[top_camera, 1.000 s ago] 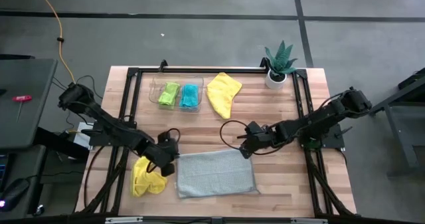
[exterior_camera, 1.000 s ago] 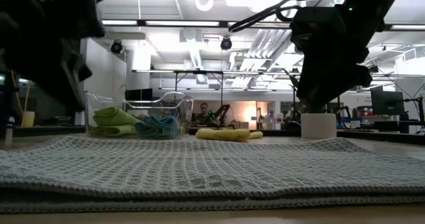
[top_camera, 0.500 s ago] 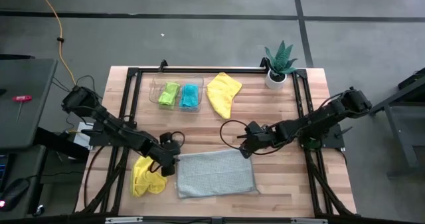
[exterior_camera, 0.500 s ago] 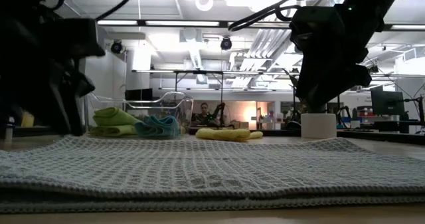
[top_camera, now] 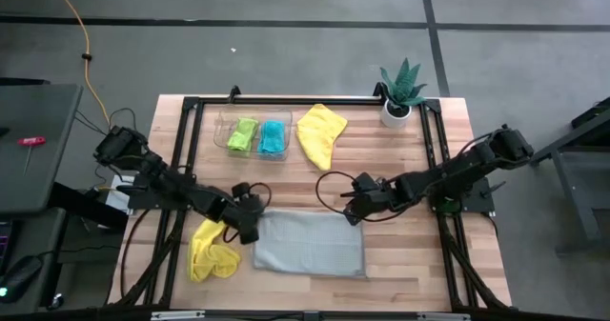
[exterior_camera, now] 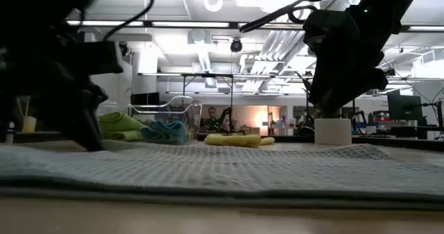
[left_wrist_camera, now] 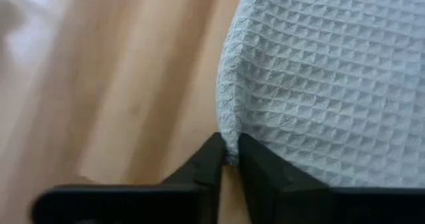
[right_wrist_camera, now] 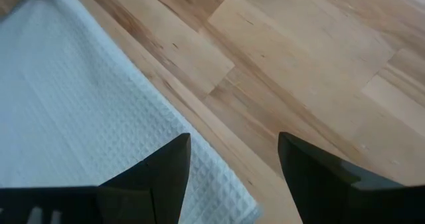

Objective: Fold microfiber towels
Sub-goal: Fold the gray towel

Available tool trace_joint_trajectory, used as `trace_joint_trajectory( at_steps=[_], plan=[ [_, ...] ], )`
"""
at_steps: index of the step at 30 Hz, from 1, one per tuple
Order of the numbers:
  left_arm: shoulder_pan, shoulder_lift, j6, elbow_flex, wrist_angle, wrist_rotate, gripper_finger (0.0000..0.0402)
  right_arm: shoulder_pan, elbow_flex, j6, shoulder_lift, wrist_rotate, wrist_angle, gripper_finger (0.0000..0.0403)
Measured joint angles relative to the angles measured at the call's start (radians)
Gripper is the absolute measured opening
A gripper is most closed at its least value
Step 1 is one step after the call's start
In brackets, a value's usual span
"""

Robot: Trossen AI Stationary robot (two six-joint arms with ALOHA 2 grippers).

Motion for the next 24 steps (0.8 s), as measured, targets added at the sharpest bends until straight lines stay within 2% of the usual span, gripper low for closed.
trace_joint_trajectory(
  at_steps=[2,9,15,18,24],
  plan=[
    [0.026,0.0,0.022,0.0,-0.006,0.0,0.001,-0.012,0.0,-0.012,0.0,-0.013,0.001,0.022],
    [0.123,-0.003,0.099,0.001,-0.026,0.014,0.0018,-0.076,0.0,-0.248,0.0,-0.112,0.001,0.022],
    [0.137,-0.004,0.103,0.002,-0.029,0.055,0.0004,-0.091,-0.032,-0.487,0.0,-0.265,0.02,0.022],
    [0.126,-0.003,0.084,0.001,-0.029,0.055,0.0007,-0.082,-0.096,-0.484,0.0,-0.321,0.058,0.022],
    [0.108,-0.002,0.03,0.001,-0.028,0.033,0.0013,-0.07,-0.186,-0.392,0.0,-0.323,0.165,0.022]
  ],
)
